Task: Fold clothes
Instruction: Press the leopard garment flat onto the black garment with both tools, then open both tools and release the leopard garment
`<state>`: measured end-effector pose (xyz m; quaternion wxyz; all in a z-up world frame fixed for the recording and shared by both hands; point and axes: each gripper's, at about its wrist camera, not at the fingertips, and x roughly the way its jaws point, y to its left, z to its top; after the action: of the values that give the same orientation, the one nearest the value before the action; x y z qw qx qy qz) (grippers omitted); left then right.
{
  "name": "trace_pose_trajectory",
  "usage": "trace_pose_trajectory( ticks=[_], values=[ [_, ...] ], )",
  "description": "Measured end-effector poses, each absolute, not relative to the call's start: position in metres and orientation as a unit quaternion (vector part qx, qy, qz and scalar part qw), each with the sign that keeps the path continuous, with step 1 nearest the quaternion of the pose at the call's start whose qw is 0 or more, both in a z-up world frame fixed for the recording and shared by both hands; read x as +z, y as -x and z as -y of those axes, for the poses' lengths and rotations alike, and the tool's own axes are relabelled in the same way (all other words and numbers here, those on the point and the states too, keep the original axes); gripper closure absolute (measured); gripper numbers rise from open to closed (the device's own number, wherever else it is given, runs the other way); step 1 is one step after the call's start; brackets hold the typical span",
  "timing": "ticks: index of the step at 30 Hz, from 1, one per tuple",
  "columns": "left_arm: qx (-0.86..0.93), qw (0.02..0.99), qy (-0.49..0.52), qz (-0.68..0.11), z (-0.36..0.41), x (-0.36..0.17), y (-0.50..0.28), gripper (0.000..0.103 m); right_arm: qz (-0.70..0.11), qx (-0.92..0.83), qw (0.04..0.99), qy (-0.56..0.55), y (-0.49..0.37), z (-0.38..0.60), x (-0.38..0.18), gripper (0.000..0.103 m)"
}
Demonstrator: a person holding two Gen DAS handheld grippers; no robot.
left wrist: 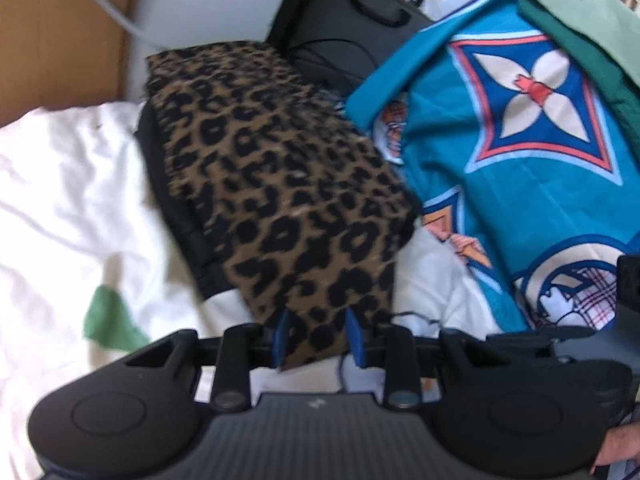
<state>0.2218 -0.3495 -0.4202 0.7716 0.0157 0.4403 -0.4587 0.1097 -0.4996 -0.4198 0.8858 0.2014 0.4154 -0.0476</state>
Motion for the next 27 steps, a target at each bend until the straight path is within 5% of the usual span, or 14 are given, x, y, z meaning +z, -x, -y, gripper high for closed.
trace_pose_trajectory(
  ticks=[18, 20, 23, 27],
  values=[
    [-0.417, 0.791, -0.043, -0.446, 0.340, -0.386, -0.238, 0.072, -0.397, -0.111, 0.875, -0.255, -0.146, 0.508, -0.425, 0.099],
    [-0.405, 0.794, -0.049, -0.451, 0.336, -0.380, -0.238, 0.071, -0.387, -0.111, 0.878, -0.257, -0.146, 0.506, -0.416, 0.095],
    [-0.390, 0.798, -0.055, -0.456, 0.332, -0.369, -0.236, 0.067, -0.371, -0.116, 0.885, -0.257, -0.142, 0.503, -0.400, 0.066],
    [-0.377, 0.807, -0.060, -0.451, 0.330, -0.352, -0.228, 0.049, -0.367, -0.122, 0.886, -0.257, -0.137, 0.500, -0.381, 0.060]
  ],
)
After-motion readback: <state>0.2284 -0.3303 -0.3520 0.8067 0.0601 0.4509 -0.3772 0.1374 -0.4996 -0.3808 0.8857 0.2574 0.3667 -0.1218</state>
